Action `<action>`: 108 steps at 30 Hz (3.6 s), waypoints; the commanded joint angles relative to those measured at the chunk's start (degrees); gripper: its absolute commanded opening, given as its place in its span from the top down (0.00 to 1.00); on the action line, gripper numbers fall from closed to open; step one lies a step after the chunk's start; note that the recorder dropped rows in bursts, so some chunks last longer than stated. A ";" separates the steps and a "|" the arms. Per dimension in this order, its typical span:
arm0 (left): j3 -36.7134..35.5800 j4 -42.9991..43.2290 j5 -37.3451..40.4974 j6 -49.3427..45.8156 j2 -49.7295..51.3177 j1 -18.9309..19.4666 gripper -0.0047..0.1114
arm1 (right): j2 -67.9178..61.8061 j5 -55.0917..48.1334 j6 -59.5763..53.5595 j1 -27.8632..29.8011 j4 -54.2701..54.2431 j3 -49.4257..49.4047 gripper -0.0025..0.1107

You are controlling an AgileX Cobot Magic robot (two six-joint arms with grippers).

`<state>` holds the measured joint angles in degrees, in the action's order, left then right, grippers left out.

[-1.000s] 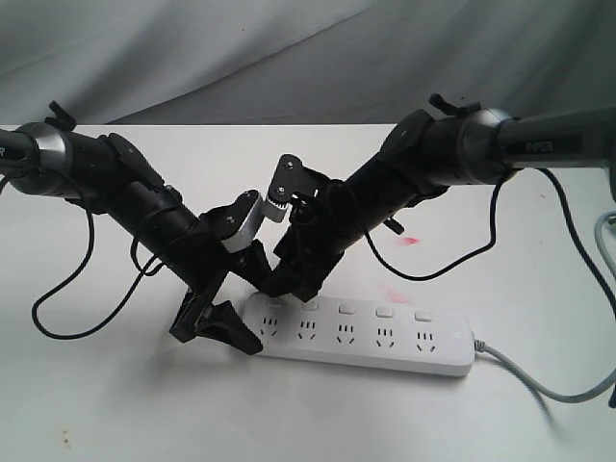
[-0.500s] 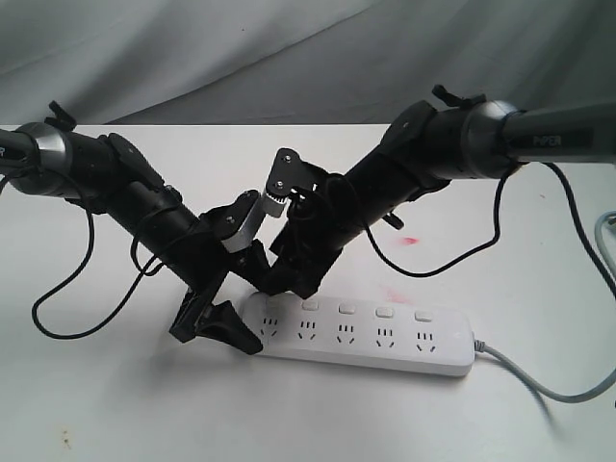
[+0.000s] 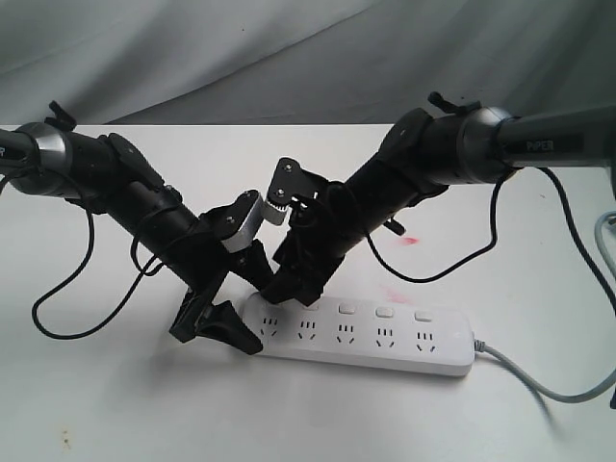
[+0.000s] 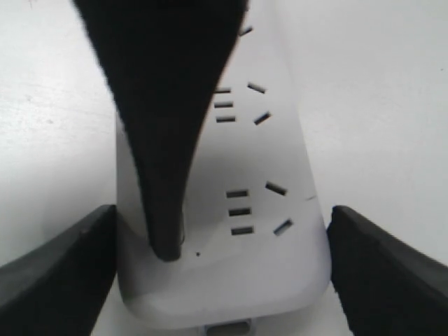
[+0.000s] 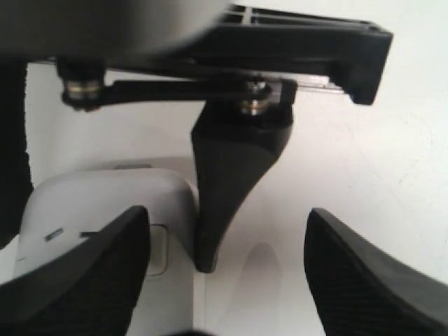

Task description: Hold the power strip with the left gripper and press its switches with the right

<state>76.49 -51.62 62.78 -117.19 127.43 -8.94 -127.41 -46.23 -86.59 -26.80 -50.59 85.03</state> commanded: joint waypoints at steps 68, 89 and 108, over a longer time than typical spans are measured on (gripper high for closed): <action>-0.23 -0.07 0.10 0.06 0.11 -0.33 0.96 | 2.76 0.07 -2.73 -1.13 3.69 0.08 0.46; -0.23 -0.07 0.10 0.06 0.11 -0.33 0.96 | 7.63 4.27 -5.77 3.52 0.51 -8.26 0.46; -0.23 -0.07 0.10 0.06 0.11 -0.33 0.96 | 5.64 2.47 -5.95 3.38 -1.39 -8.58 0.46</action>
<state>76.49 -51.60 62.89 -117.08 127.52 -8.84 -121.91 -42.71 -92.08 -23.44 -51.19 76.73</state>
